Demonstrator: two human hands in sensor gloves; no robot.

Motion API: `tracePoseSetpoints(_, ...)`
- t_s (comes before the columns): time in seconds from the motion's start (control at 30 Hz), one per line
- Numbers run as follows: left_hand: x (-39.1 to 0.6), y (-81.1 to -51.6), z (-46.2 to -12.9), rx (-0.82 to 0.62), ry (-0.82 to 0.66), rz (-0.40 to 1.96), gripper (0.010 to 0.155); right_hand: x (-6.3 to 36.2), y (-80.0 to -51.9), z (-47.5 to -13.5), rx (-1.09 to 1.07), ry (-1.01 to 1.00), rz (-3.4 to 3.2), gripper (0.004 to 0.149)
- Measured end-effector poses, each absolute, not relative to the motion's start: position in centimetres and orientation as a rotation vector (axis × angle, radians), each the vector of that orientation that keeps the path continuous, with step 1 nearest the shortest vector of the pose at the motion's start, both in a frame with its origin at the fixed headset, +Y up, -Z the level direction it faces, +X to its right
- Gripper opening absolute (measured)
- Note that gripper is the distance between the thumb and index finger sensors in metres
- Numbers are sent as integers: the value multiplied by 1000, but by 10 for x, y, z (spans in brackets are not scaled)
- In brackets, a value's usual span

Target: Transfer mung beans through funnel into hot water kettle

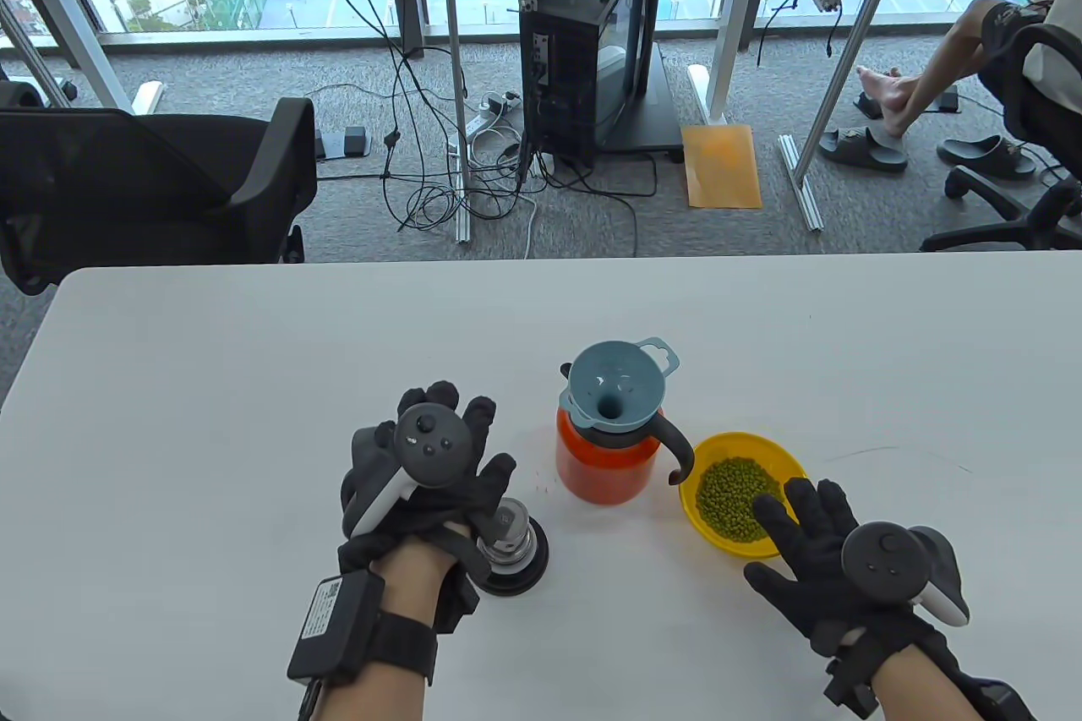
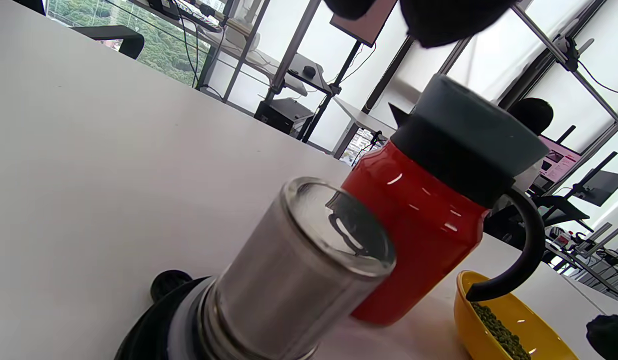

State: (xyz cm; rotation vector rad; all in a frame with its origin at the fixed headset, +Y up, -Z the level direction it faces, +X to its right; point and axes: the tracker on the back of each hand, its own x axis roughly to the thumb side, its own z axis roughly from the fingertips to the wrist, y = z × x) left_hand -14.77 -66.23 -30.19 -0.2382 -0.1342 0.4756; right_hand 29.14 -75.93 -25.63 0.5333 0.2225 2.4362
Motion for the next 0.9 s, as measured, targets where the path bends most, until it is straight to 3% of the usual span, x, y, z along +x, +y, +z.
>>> tracePoseSetpoints(0.47, -169, -756, -256, -201, -89, 578, 74, 286, -758, -253, 544, 209, 2483, 84)
tracePoseSetpoints(0.73, -180, -768, -252, -187, -62, 561, 74, 288, -752, -257, 489, 180, 2477, 84)
tracePoseSetpoints(0.9, -190, -773, -250, -200, -48, 587, 74, 286, -735, -266, 460, 183, 2460, 72)
